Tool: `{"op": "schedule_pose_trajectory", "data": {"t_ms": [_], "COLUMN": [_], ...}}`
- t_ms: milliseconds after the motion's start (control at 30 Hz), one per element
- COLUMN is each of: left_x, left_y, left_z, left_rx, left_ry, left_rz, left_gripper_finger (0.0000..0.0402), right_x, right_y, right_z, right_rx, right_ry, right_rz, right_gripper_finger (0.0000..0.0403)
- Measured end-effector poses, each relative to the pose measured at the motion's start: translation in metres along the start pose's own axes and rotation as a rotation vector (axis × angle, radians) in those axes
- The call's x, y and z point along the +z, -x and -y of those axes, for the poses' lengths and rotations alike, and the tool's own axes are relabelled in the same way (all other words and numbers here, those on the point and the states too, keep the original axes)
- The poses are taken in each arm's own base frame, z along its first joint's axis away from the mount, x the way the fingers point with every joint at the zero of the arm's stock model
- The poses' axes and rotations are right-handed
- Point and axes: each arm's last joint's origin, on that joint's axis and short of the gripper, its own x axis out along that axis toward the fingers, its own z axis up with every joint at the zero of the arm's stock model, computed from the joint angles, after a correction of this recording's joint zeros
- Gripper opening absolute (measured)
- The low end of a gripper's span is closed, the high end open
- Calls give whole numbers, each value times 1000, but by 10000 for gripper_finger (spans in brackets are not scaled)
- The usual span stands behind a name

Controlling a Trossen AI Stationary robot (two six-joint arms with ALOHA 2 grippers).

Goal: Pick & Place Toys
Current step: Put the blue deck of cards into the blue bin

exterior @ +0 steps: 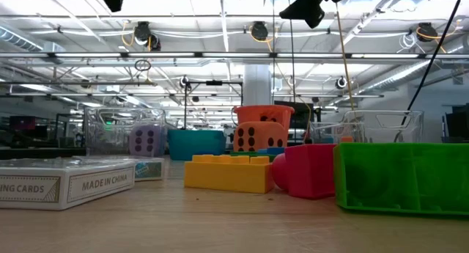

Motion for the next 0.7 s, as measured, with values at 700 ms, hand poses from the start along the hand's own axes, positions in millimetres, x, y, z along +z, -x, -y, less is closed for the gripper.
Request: {"op": "schedule_pose_trajectory", "data": {"t_ms": [700], "left_x": [27], "left_y": [-111], "left_z": [-12], "left_rx": [139], "left_ry": [-328], "left_rz": [-294], "left_gripper_finger": [280], "right_x": [-25], "right_y": [23], "right_z": [-5], "right_rx": [-30], "right_ry": [-139], "right_rz": [-253], "right_gripper_finger": [255]}}
